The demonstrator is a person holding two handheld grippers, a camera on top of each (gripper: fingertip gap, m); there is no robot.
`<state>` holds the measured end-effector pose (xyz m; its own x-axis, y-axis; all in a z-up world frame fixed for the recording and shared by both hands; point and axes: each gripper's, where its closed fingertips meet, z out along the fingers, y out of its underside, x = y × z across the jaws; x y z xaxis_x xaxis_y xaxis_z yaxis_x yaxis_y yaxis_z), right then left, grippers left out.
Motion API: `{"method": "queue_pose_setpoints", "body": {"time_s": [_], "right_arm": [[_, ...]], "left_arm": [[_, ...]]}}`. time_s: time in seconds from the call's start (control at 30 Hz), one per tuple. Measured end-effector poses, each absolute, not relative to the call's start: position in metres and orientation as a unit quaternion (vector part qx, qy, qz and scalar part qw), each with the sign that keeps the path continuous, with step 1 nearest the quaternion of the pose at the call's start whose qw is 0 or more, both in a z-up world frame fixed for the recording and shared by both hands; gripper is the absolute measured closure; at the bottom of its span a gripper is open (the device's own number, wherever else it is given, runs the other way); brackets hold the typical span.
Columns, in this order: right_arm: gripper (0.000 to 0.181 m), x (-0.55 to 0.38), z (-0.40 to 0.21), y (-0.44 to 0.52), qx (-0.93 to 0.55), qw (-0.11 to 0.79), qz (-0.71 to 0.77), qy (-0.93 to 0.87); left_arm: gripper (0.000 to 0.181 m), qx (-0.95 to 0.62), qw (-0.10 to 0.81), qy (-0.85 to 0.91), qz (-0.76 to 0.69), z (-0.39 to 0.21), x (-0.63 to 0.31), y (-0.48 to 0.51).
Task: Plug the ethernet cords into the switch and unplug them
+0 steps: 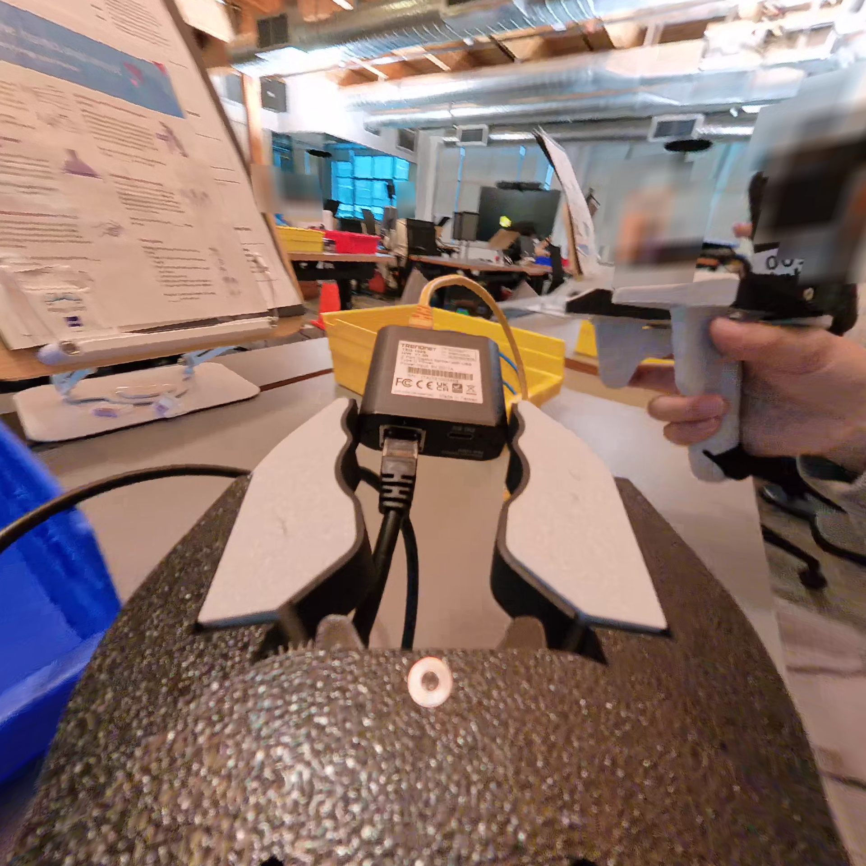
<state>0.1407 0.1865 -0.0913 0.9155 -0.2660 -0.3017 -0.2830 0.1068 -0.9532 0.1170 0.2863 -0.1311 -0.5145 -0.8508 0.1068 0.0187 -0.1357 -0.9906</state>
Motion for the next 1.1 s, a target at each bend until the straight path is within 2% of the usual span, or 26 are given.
{"method": "queue_pose_setpoints", "body": {"time_s": [0.17, 0.3, 0.37, 0.43, 0.63, 0.8, 1.1], "right_arm": [[0.132, 0.119, -0.131, 0.223, -0.604, 0.716, 0.158, 0.314], [0.14, 0.117, -0.126, 0.222, -0.531, 0.736, 0.255, 0.332], [0.141, 0.122, -0.121, 0.216, -0.504, 0.751, 0.255, 0.341], [0.149, 0.13, -0.117, 0.208, -0.478, 0.766, 0.245, 0.353], [0.148, 0.122, -0.126, 0.216, -0.493, 0.747, 0.271, 0.356], [0.159, 0.124, -0.13, 0.213, -0.461, 0.752, 0.288, 0.373], [0.168, 0.132, -0.134, 0.206, -0.395, 0.761, 0.315, 0.407]], "left_arm": [[0.121, -0.3, 0.313, 0.612, -0.662, -0.13, 0.106, 0.257], [0.121, -0.283, 0.308, 0.618, -0.665, -0.129, 0.104, 0.25], [0.121, -0.273, 0.302, 0.627, -0.664, -0.133, 0.103, 0.248], [0.121, -0.264, 0.304, 0.642, -0.653, -0.139, 0.102, 0.246], [0.121, -0.244, 0.314, 0.664, -0.633, -0.142, 0.101, 0.234], [0.121, -0.236, 0.317, 0.679, -0.619, -0.147, 0.102, 0.225], [0.121, -0.229, 0.332, 0.687, -0.604, -0.15, 0.104, 0.219]]}}
